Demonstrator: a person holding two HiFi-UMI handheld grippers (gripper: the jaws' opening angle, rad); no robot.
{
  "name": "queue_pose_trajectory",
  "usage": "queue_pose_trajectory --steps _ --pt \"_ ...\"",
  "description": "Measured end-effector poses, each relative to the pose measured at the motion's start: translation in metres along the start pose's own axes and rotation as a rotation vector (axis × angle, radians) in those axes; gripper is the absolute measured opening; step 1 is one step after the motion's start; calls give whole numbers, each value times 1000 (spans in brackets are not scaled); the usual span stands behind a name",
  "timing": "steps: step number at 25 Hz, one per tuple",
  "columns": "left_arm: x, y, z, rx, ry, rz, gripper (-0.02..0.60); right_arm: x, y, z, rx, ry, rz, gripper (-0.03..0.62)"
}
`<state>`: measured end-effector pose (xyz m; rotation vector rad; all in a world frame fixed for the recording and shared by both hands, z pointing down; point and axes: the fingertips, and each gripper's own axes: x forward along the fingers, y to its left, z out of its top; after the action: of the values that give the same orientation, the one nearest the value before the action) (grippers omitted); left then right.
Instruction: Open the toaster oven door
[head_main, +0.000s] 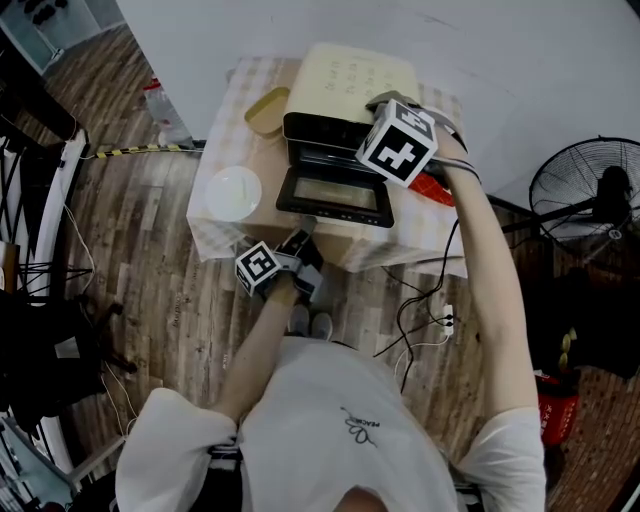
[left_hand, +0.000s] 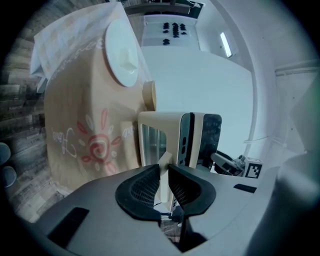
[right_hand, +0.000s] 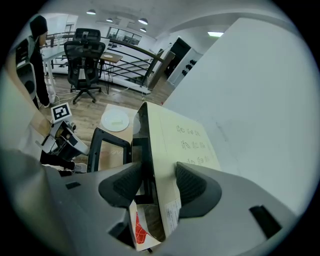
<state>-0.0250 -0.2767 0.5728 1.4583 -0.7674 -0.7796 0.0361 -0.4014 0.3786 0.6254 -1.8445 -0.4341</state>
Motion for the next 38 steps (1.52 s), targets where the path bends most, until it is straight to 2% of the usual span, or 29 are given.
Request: queue_pose_trajectory --steps 8,15,25,33,38 --pt "-8 16 -4 -9 8 21 60 0 0 0 3 5 -3 199" --pt "-17 42 -10 -22 31 109 31 0 -1 2 2 5 2 199" --pt "-20 67 -12 -62 27 162 17 -1 0 2 4 -6 8 199" --pt "-19 78 -15 -88 19 183 15 3 8 -9 48 27 44 199" --pt "-18 84 -14 -95 16 194 15 3 6 -6 36 24 36 199"
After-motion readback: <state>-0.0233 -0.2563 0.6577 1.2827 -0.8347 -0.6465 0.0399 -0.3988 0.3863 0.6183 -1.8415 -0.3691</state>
